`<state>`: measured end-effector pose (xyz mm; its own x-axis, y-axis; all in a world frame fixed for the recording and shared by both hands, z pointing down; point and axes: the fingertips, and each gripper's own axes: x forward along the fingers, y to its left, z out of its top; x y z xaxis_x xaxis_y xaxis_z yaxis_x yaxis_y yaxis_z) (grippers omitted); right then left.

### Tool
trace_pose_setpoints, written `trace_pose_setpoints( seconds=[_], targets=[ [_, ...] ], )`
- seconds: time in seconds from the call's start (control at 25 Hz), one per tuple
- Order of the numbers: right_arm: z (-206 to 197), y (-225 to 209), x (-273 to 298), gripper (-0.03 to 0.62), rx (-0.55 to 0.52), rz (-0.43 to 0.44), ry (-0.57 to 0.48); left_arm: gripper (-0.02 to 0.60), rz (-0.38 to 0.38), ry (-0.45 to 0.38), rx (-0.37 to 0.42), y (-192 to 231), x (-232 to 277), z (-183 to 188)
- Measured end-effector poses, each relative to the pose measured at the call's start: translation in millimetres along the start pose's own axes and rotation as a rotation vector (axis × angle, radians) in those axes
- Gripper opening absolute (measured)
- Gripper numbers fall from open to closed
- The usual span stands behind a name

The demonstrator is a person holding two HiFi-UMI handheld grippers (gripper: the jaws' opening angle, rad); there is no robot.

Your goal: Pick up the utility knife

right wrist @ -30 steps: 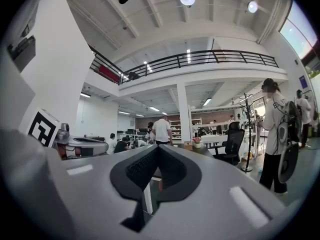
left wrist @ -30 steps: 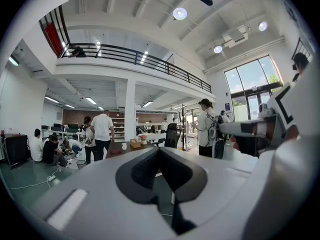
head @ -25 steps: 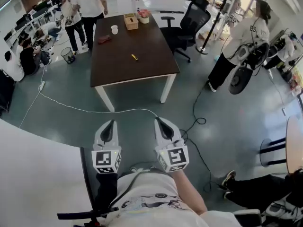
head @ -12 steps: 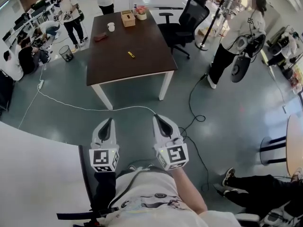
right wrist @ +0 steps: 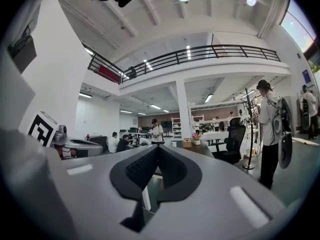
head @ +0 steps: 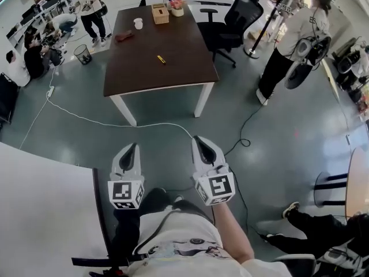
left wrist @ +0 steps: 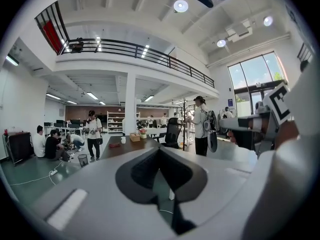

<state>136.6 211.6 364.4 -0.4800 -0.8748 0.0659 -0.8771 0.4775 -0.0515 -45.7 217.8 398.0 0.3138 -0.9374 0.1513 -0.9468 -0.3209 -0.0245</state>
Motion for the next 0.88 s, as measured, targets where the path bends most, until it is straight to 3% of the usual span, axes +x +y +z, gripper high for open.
trace_pose_setpoints(
  seconds=[0.32,0.88],
  targets=[
    [-10,0,46,0.002,-0.002,0.037,0.032,-0.002,0.023,0.039,-0.021,27,37,-12],
    [8,-68,271,0.002,0.004,-0.03,0.038,-0.002,-0.087,0.027,-0.027,138,268,23]
  ],
)
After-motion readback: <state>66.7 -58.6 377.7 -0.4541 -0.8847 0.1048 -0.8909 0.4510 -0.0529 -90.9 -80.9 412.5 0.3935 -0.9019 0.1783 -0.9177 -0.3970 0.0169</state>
